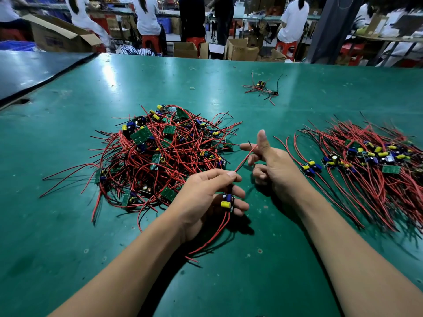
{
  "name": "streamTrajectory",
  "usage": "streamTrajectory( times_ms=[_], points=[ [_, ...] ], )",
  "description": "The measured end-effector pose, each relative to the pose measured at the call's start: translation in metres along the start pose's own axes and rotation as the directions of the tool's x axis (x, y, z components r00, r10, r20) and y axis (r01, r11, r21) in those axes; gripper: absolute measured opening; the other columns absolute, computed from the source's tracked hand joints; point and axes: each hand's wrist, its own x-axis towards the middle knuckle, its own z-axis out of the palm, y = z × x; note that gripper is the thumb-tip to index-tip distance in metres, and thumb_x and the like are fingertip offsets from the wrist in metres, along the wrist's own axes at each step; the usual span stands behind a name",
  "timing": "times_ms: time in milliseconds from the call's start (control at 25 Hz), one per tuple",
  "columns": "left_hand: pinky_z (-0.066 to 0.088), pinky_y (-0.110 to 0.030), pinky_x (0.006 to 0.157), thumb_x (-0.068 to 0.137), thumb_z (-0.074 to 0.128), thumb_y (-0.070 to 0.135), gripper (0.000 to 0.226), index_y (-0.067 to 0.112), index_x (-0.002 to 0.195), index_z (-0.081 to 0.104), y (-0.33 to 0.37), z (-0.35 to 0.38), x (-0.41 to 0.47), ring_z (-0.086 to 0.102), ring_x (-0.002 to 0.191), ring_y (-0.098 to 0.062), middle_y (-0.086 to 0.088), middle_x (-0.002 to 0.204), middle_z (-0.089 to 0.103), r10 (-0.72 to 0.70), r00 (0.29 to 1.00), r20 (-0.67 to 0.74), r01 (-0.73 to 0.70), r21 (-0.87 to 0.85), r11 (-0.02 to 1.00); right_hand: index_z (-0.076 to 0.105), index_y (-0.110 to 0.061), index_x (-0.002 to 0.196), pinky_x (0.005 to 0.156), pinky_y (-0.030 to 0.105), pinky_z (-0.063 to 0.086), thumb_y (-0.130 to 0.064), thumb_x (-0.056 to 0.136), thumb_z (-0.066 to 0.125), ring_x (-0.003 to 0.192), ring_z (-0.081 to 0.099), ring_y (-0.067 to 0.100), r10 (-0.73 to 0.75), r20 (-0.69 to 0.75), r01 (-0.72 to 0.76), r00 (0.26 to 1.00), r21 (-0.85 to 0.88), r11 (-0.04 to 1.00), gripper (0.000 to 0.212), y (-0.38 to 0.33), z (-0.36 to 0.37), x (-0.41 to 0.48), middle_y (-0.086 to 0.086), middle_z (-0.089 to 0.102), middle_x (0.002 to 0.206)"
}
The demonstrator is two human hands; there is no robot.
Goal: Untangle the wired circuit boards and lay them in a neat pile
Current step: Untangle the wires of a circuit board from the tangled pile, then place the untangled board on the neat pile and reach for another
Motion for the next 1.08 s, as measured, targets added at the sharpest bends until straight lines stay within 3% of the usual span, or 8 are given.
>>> streamTrajectory(
  times_ms=[120, 320, 600, 680, 840, 880, 1000, 1080],
  points=[
    [0.061, -0.035, 0.060, 0.098, 0.052, 0.035, 0.038, -0.001, 0.105, 0.062, 0.000, 0.002, 0.004, 0.071, 0.065, -0.029, -0.015, 0.079, 0.071, -0.007, 0.999, -0.047, 0.005, -0.027, 1.000, 0.067, -0.013, 0.112, 0.044, 0.019, 0.023, -0.085, 0.062, 0.054, 0.040, 0.036, 0.009, 0.018, -0.039, -0.018, 0.999, 0.002, 1.000, 0.088, -0.004, 0.003, -0.002, -0.006, 0.053, 0.069],
    [0.057, -0.045, 0.081, 0.094, 0.035, 0.061, 0.070, 0.000, 0.119, 0.057, 0.003, -0.002, 0.008, 0.072, 0.091, -0.035, -0.021, 0.107, 0.072, -0.072, 0.997, -0.041, 0.065, -0.149, 0.987, 0.060, -0.014, 0.106, 0.040, 0.020, 0.031, -0.091, 0.070, 0.051, 0.041, 0.041, 0.008, -0.044, -0.068, 0.035, 0.997, -0.126, 0.991, 0.085, -0.015, 0.007, -0.008, -0.006, 0.049, 0.069],
    [0.056, -0.049, 0.084, 0.091, 0.029, 0.071, 0.083, -0.001, 0.121, 0.057, 0.002, -0.008, 0.011, 0.069, 0.099, -0.041, -0.024, 0.113, 0.069, -0.075, 0.997, -0.007, 0.071, -0.228, 0.971, 0.052, -0.021, 0.090, 0.048, 0.027, 0.038, -0.092, 0.054, 0.064, 0.051, 0.045, 0.011, -0.109, 0.023, 0.110, 0.994, -0.356, 0.928, 0.080, -0.022, 0.015, -0.020, -0.006, 0.046, 0.066],
    [0.056, -0.046, 0.085, 0.089, 0.028, 0.074, 0.088, -0.001, 0.124, 0.057, 0.001, -0.010, 0.012, 0.070, 0.095, -0.037, -0.020, 0.117, 0.068, -0.075, 0.997, 0.029, 0.080, -0.236, 0.969, 0.054, -0.022, 0.085, 0.050, 0.027, 0.042, -0.079, 0.060, 0.074, 0.054, 0.048, 0.009, -0.113, 0.103, 0.150, 0.988, -0.506, 0.849, 0.066, -0.021, 0.014, -0.024, -0.007, 0.048, 0.066],
    [0.048, -0.045, 0.097, 0.086, 0.026, 0.078, 0.092, 0.005, 0.134, 0.053, -0.002, -0.010, 0.015, 0.066, 0.094, -0.028, -0.017, 0.126, 0.065, -0.114, 0.991, 0.074, 0.127, -0.218, 0.968, 0.057, -0.026, 0.088, 0.053, 0.013, 0.043, -0.050, 0.064, 0.088, 0.058, 0.054, 0.000, -0.050, 0.175, 0.170, 0.983, -0.785, 0.596, 0.046, -0.025, 0.013, -0.030, -0.009, 0.063, 0.078],
    [0.044, -0.045, 0.101, 0.085, 0.026, 0.079, 0.091, 0.007, 0.134, 0.053, -0.002, -0.009, 0.015, 0.065, 0.098, -0.027, -0.015, 0.127, 0.065, -0.123, 0.989, 0.085, 0.138, -0.213, 0.967, 0.059, -0.026, 0.089, 0.057, 0.015, 0.047, -0.044, 0.066, 0.088, 0.063, 0.057, 0.001, -0.022, 0.173, 0.155, 0.985, -0.813, 0.561, 0.041, -0.027, 0.012, -0.031, -0.008, 0.065, 0.081],
    [0.043, -0.045, 0.107, 0.086, 0.028, 0.075, 0.083, 0.011, 0.131, 0.055, -0.002, -0.004, 0.014, 0.064, 0.112, -0.027, -0.012, 0.127, 0.065, -0.141, 0.988, 0.068, 0.152, -0.206, 0.967, 0.065, -0.025, 0.087, 0.071, 0.036, 0.061, -0.023, 0.075, 0.081, 0.074, 0.067, 0.013, 0.022, 0.129, 0.097, 0.991, -0.835, 0.542, 0.020, -0.029, 0.011, -0.028, -0.002, 0.070, 0.086],
    [0.045, -0.043, 0.106, 0.091, 0.029, 0.070, 0.071, 0.015, 0.129, 0.056, -0.003, 0.000, 0.013, 0.064, 0.115, -0.027, -0.011, 0.126, 0.065, -0.149, 0.989, 0.016, 0.150, -0.152, 0.977, 0.069, -0.024, 0.090, 0.075, 0.038, 0.061, -0.016, 0.080, 0.077, 0.074, 0.069, 0.017, 0.040, 0.038, 0.010, 0.998, -0.835, 0.550, 0.015, -0.029, 0.003, -0.023, 0.004, 0.073, 0.089]
  ],
)
